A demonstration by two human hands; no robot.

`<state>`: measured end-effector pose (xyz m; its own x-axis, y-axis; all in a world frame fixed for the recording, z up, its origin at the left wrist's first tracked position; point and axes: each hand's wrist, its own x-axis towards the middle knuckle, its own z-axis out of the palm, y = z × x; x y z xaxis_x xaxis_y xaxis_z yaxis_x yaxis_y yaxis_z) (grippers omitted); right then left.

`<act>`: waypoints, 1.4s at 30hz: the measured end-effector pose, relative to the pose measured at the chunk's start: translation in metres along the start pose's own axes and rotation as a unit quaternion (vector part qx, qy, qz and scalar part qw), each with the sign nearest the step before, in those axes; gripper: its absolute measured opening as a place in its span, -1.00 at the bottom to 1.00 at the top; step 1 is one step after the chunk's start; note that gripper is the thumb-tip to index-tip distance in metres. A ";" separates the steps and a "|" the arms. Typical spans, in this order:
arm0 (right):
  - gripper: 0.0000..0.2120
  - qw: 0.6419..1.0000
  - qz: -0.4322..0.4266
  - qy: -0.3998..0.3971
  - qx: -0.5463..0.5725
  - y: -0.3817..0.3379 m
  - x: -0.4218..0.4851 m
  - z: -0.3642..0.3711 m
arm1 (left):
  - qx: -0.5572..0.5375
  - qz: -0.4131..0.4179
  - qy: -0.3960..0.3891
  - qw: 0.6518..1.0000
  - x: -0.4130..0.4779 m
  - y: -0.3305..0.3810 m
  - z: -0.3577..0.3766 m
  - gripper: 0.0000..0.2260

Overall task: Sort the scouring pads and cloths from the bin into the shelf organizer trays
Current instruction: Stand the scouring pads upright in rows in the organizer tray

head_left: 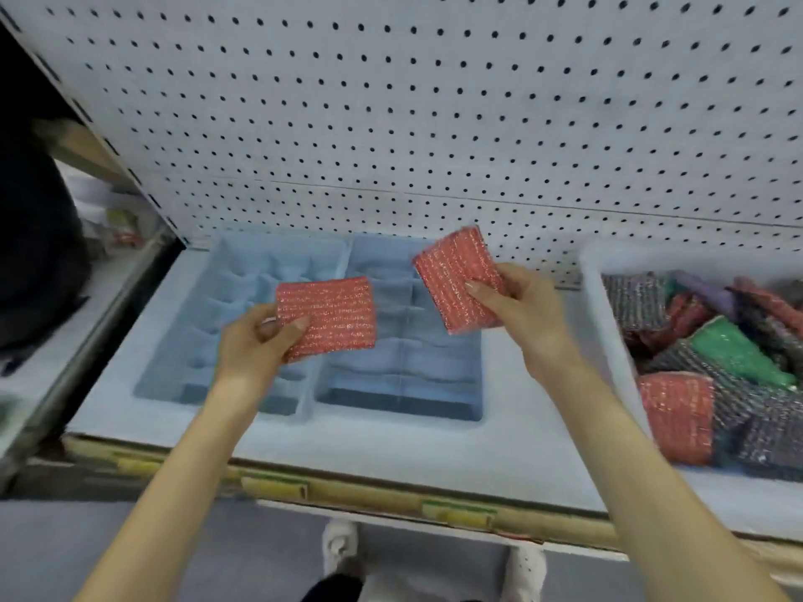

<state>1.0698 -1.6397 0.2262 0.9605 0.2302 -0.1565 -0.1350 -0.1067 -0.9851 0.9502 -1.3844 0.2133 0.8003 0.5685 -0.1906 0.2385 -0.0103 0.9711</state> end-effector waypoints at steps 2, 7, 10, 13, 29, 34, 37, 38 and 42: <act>-0.86 1.000 -0.001 0.013 -0.025 0.009 0.014 0.037 | 0.009 0.004 0.008 1.000 0.022 -0.001 -0.042 -0.87; -0.76 0.992 -0.005 0.035 -0.120 0.014 0.040 0.085 | 0.016 -0.005 0.010 1.000 0.045 -0.013 -0.101 -0.83; -0.76 0.986 -0.010 0.090 -0.143 0.011 0.058 0.093 | 0.017 -0.018 -0.025 0.999 0.058 -0.018 -0.103 -0.83; -0.80 0.973 -0.037 0.120 -0.194 0.010 0.079 0.096 | -0.002 -0.026 -0.048 0.999 0.068 -0.024 -0.088 -0.83; -0.73 0.883 -0.110 -0.024 -0.455 0.045 0.144 0.114 | 0.003 -0.034 -0.058 0.998 0.115 -0.045 -0.035 -0.80; -0.75 0.907 -0.091 -0.050 -0.408 0.055 0.150 0.112 | 0.023 -0.033 -0.017 0.999 0.116 -0.064 -0.058 -0.70; -0.79 0.913 -0.080 -0.063 -0.395 0.067 0.144 0.112 | 0.029 -0.037 -0.010 0.999 0.123 -0.070 -0.065 -0.63; -0.79 0.914 -0.081 -0.064 -0.393 0.070 0.143 0.112 | 0.032 -0.036 -0.007 0.999 0.125 -0.071 -0.065 -0.64; -0.77 0.914 -0.067 -0.057 -0.397 0.073 0.140 0.111 | 0.038 -0.028 0.008 0.999 0.126 -0.078 -0.064 -0.71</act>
<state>1.1669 -1.5080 0.1242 0.9175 0.3874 -0.0900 0.2443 -0.7276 -0.6411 0.9968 -1.2596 0.1229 0.7758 0.5830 -0.2415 0.3244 -0.0401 0.9451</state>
